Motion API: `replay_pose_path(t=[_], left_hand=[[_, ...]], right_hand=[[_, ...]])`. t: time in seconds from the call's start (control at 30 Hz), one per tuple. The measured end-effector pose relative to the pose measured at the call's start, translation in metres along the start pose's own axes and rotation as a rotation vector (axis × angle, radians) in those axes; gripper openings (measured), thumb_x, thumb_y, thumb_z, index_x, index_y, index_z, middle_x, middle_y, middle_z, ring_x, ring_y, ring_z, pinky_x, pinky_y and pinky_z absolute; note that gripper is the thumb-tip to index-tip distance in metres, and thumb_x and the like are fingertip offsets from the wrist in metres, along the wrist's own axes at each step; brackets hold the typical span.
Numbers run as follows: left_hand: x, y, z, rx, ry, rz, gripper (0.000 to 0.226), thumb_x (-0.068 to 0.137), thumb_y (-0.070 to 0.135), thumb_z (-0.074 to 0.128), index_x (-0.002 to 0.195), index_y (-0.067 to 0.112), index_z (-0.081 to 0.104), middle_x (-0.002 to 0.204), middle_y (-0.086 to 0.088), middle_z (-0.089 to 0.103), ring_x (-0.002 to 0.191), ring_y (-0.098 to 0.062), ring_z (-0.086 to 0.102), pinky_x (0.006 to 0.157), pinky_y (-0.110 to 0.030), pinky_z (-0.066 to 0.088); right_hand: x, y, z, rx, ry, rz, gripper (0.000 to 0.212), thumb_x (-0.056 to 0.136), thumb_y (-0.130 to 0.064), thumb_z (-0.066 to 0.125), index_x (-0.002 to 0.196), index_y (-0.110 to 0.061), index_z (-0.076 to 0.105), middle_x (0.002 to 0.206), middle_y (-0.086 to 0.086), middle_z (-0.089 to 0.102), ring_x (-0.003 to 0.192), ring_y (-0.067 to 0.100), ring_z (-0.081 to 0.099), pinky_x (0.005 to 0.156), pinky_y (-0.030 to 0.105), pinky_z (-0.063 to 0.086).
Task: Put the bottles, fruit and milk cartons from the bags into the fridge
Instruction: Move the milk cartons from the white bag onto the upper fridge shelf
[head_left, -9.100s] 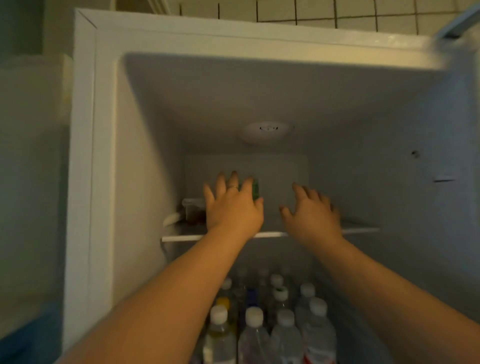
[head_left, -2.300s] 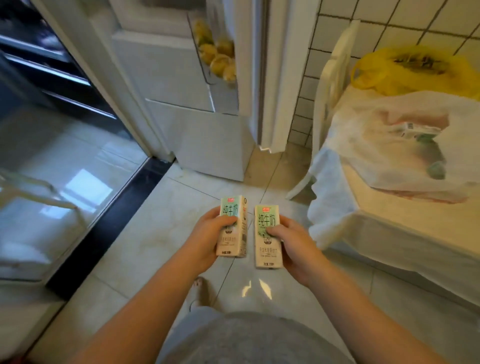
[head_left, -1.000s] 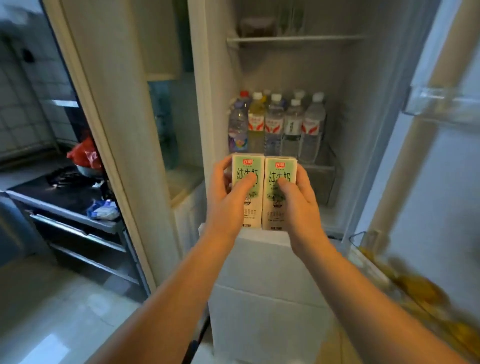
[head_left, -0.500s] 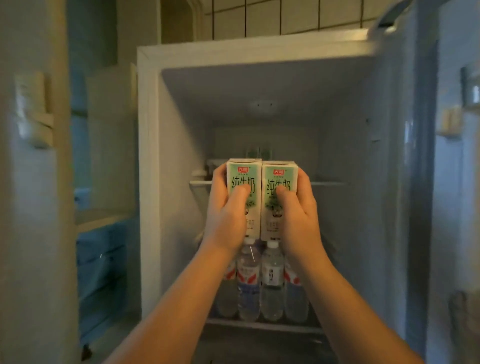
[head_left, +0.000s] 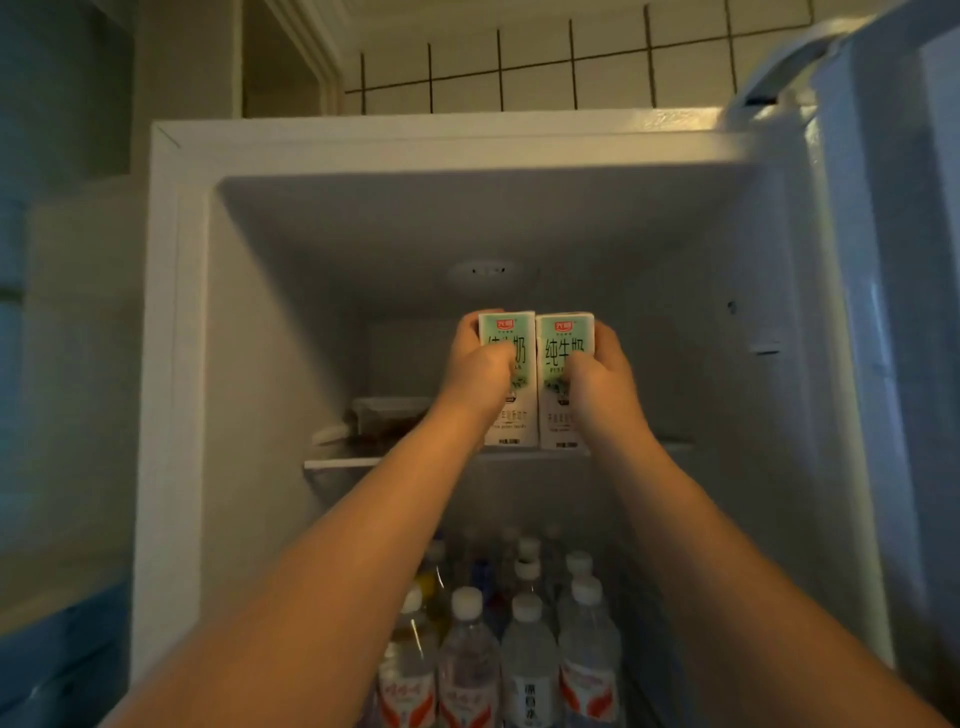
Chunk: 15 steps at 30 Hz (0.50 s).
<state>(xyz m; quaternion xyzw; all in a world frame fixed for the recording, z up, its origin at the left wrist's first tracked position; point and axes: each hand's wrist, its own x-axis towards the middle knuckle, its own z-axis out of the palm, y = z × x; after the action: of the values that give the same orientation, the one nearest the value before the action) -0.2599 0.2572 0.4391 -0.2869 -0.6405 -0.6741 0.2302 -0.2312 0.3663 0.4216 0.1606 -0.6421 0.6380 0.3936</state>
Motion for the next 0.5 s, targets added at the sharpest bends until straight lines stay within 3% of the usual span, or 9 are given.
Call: replay_pose_path(t=[0.17, 0.27, 0.37, 0.5], left_hand=[[0.035, -0.021, 0.012, 0.014, -0.145, -0.103, 0.072, 0.083, -0.013, 0.045, 0.142, 0.026, 0.036, 0.106, -0.010, 0.064, 0.092, -0.024, 0.068, 0.069, -0.037, 0.056], [0.052, -0.033, 0.018, 0.065, -0.223, -0.127, 0.082, 0.078, -0.018, 0.044, 0.145, 0.028, 0.036, 0.112, -0.017, 0.065, 0.101, -0.033, 0.067, 0.080, -0.048, 0.059], [0.072, -0.042, 0.013, 0.124, -0.337, -0.178, 0.068, 0.077, -0.018, 0.046, 0.135, 0.017, 0.050, 0.114, -0.018, 0.066, 0.105, -0.033, 0.067, 0.088, -0.054, 0.058], [0.100, -0.035, -0.006, 0.423, -0.567, -0.185, 0.032, 0.086, -0.006, 0.062, 0.108, 0.017, 0.060, 0.105, -0.008, 0.071, 0.098, -0.023, 0.070, 0.081, -0.038, 0.060]], right_hand=[[0.028, 0.018, -0.012, -0.124, -0.002, 0.088, 0.035, 0.093, 0.000, 0.039, 0.120, -0.020, 0.049, 0.099, -0.001, 0.066, 0.084, 0.014, 0.064, 0.064, 0.030, 0.048], [0.043, 0.029, -0.020, -0.162, -0.019, 0.152, 0.030, 0.095, 0.000, 0.042, 0.117, -0.018, 0.052, 0.102, 0.007, 0.068, 0.086, 0.022, 0.067, 0.071, 0.037, 0.054], [0.054, 0.040, -0.026, -0.250, -0.103, 0.207, 0.035, 0.092, 0.003, 0.047, 0.118, -0.019, 0.051, 0.108, 0.008, 0.068, 0.095, 0.027, 0.068, 0.087, 0.050, 0.056], [0.060, 0.043, -0.035, -0.480, -0.263, 0.254, 0.030, 0.092, 0.003, 0.050, 0.105, -0.023, 0.058, 0.104, 0.002, 0.068, 0.101, 0.024, 0.065, 0.093, 0.045, 0.053]])
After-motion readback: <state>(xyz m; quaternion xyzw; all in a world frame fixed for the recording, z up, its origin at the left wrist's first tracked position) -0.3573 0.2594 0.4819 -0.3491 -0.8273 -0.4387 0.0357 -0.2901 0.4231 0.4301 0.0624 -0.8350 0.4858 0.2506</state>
